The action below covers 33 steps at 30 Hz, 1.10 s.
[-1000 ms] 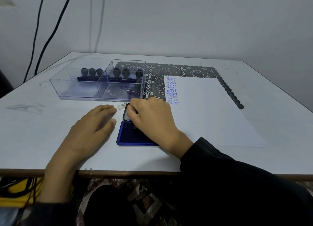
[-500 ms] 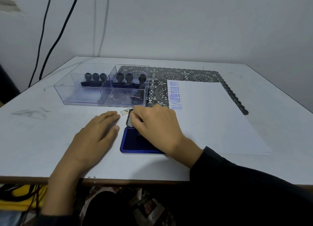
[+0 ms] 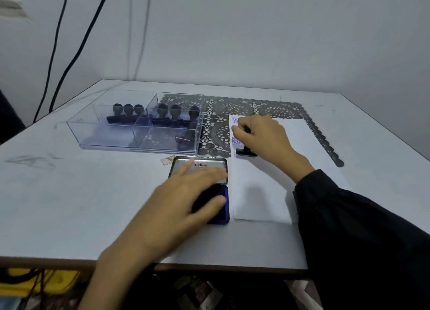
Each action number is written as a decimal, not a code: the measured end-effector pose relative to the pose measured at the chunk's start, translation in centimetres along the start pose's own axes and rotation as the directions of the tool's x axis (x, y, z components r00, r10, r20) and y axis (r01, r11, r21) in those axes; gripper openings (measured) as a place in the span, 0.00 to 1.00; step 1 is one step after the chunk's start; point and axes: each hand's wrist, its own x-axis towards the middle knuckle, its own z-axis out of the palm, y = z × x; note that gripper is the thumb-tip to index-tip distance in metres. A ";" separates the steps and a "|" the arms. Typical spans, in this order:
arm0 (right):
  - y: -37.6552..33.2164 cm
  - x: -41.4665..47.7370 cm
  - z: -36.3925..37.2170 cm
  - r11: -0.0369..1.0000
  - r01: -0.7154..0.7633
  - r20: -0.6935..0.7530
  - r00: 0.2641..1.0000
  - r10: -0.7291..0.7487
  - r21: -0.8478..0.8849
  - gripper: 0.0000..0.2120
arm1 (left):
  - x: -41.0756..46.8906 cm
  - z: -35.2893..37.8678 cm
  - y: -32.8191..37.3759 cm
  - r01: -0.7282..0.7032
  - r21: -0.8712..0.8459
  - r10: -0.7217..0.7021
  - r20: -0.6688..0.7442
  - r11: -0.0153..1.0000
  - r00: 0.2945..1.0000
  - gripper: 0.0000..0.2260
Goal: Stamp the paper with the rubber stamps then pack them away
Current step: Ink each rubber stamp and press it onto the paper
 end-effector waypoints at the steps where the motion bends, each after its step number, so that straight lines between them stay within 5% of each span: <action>1: 0.0 0.0 0.2 1.000 0.003 -0.007 1.000 -0.003 -0.017 0.20 | 0.6 0.6 0.6 -0.028 0.031 0.027 0.053 0.999 0.998 0.23; 6: -0.5 -0.2 0.7 0.997 0.036 0.004 0.999 -0.036 -0.067 0.21 | 2.0 3.3 1.6 -0.145 0.190 0.108 0.192 0.971 0.975 0.30; 12: -0.6 -0.4 1.0 0.996 0.060 0.018 0.998 -0.059 -0.068 0.20 | 1.8 4.9 1.9 -0.108 0.365 0.058 0.147 0.925 0.987 0.28; 26: -0.8 -0.4 2.3 0.991 -0.037 -0.019 0.999 0.035 -0.131 0.18 | 1.6 5.6 2.4 -0.110 0.389 0.087 0.077 0.914 0.993 0.25; 33: -1.1 -2.3 2.4 0.967 0.046 -0.101 0.992 -0.074 -0.252 0.14 | 1.7 5.5 2.3 -0.113 0.390 0.087 0.084 0.914 0.993 0.24</action>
